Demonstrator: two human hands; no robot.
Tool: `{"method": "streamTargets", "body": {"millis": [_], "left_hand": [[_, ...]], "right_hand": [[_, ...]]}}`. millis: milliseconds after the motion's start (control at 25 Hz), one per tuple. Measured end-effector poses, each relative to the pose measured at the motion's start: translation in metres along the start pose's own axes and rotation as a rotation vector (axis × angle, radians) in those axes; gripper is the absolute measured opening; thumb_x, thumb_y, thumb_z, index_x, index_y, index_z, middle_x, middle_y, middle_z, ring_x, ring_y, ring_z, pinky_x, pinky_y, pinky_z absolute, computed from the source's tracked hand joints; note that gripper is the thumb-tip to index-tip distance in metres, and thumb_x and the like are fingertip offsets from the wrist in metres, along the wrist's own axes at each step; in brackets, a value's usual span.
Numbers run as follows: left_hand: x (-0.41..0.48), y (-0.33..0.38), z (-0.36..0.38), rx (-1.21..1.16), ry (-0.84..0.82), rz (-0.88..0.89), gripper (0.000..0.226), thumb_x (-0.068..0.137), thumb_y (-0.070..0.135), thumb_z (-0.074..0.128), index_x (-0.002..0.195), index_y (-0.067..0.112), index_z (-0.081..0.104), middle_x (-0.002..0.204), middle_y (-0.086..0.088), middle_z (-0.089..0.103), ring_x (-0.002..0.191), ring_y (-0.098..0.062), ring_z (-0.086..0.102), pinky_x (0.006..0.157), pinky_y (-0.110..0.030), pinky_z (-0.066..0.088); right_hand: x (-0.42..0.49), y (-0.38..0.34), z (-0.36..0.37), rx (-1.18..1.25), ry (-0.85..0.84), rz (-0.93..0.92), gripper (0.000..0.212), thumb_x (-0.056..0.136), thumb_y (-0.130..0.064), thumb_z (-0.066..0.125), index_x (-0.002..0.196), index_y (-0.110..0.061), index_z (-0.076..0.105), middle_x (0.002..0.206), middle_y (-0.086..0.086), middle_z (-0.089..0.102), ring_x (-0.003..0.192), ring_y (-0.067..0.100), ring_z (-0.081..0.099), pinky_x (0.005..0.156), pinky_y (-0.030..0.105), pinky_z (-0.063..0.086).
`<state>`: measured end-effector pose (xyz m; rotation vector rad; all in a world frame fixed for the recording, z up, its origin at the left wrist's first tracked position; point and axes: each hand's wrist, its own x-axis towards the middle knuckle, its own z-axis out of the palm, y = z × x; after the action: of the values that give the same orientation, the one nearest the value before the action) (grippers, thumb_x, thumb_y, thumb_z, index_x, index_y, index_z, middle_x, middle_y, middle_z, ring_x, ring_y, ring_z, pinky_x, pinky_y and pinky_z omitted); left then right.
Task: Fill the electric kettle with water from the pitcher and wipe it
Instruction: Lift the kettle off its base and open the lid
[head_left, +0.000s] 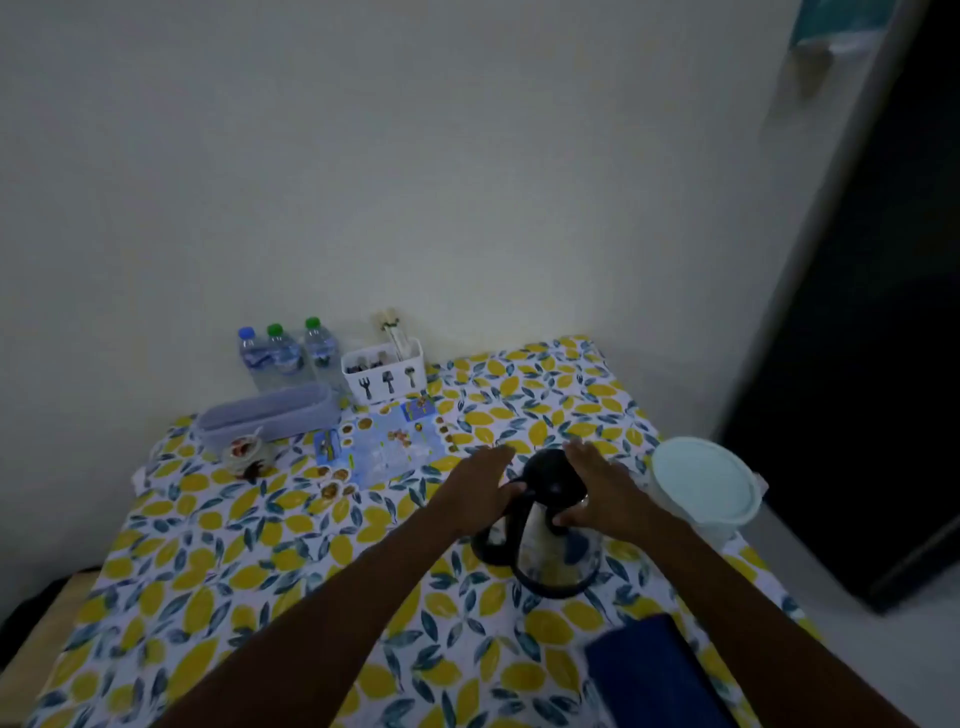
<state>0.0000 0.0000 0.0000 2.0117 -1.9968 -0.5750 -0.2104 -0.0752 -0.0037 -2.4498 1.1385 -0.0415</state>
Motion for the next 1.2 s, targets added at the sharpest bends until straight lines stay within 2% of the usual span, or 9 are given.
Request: {"method": "streamTargets", "body": {"millis": [80,160,360,480,600,680,840,1040,1200], "left_hand": [[-0.002,0.003,0.022,-0.134,0.006,-0.059,0.060,0.100,0.041,0.045,0.149,0.013,0.024,0.156,-0.011,0.031,0.142,-0.031,0.030,0.114,-0.041,0.029],[-0.009,0.003,0.045,-0.231,0.084,-0.050,0.047,0.100,0.037,0.048,0.138,0.011,0.038,0.136,-0.015,0.048,0.122,-0.032,0.049,0.095,-0.035,0.041],[-0.002,-0.004,0.062,-0.330,0.238,-0.074,0.026,0.098,0.035,0.053,0.114,0.016,0.049,0.097,-0.005,0.053,0.081,-0.019,0.052,0.066,-0.023,0.037],[-0.005,-0.004,0.068,-0.394,0.252,-0.103,0.020,0.099,0.031,0.053,0.114,0.018,0.050,0.102,-0.006,0.056,0.086,-0.022,0.055,0.071,-0.035,0.044],[-0.015,0.008,0.065,-0.555,0.274,-0.146,0.014,0.096,0.031,0.059,0.105,0.027,0.051,0.095,0.000,0.057,0.082,-0.014,0.055,0.070,-0.025,0.041],[-0.025,0.016,0.061,-0.612,0.298,-0.152,0.016,0.094,0.032,0.062,0.105,0.034,0.050,0.100,0.000,0.060,0.087,-0.013,0.058,0.072,-0.027,0.045],[-0.069,0.009,0.045,-0.650,0.346,-0.132,0.038,0.094,0.024,0.063,0.103,0.058,0.049,0.097,0.016,0.061,0.083,0.006,0.059,0.070,-0.013,0.048],[-0.139,-0.022,0.030,-0.639,0.330,-0.188,0.028,0.090,0.036,0.063,0.106,0.056,0.050,0.104,0.022,0.061,0.091,0.007,0.059,0.074,-0.009,0.046],[-0.179,-0.045,0.030,-0.649,0.309,-0.214,0.024,0.086,0.043,0.064,0.104,0.052,0.051,0.098,0.017,0.061,0.085,0.008,0.059,0.072,-0.014,0.048]], "right_hand": [[0.000,0.000,0.019,0.153,0.091,-0.013,0.108,0.079,-0.041,0.073,0.151,-0.011,-0.002,0.162,0.008,-0.005,0.149,0.026,-0.001,0.119,0.044,0.017],[-0.002,-0.004,0.038,0.228,0.231,0.001,0.105,0.076,-0.035,0.078,0.151,-0.012,0.008,0.162,0.005,0.003,0.149,0.023,0.005,0.118,0.040,0.022],[0.007,0.003,0.050,0.332,0.340,-0.001,0.101,0.072,-0.025,0.081,0.150,-0.012,0.017,0.161,0.005,0.012,0.147,0.022,0.014,0.115,0.038,0.026],[0.005,0.005,0.054,0.354,0.345,-0.008,0.100,0.072,-0.024,0.081,0.150,-0.014,0.019,0.160,0.003,0.014,0.146,0.021,0.015,0.114,0.037,0.025],[-0.003,0.002,0.053,0.394,0.342,0.007,0.100,0.072,-0.021,0.081,0.150,-0.014,0.019,0.158,-0.006,0.012,0.147,0.021,0.014,0.116,0.042,0.027],[-0.014,-0.004,0.052,0.428,0.353,0.000,0.101,0.073,-0.020,0.081,0.150,-0.016,0.016,0.157,-0.009,0.008,0.148,0.019,0.010,0.117,0.042,0.027],[-0.037,-0.026,0.053,0.427,0.337,-0.110,0.106,0.071,-0.024,0.082,0.151,-0.026,0.012,0.161,-0.011,0.003,0.148,0.013,0.007,0.114,0.035,0.026],[-0.057,-0.069,0.082,0.374,0.199,-0.199,0.112,0.074,-0.038,0.078,0.147,-0.044,-0.008,0.157,-0.026,-0.014,0.146,0.002,-0.008,0.114,0.034,0.024],[-0.063,-0.093,0.116,0.256,0.101,-0.178,0.120,0.070,-0.056,0.073,0.141,-0.040,-0.022,0.155,-0.019,-0.020,0.143,0.003,-0.021,0.120,0.042,0.006]]}}
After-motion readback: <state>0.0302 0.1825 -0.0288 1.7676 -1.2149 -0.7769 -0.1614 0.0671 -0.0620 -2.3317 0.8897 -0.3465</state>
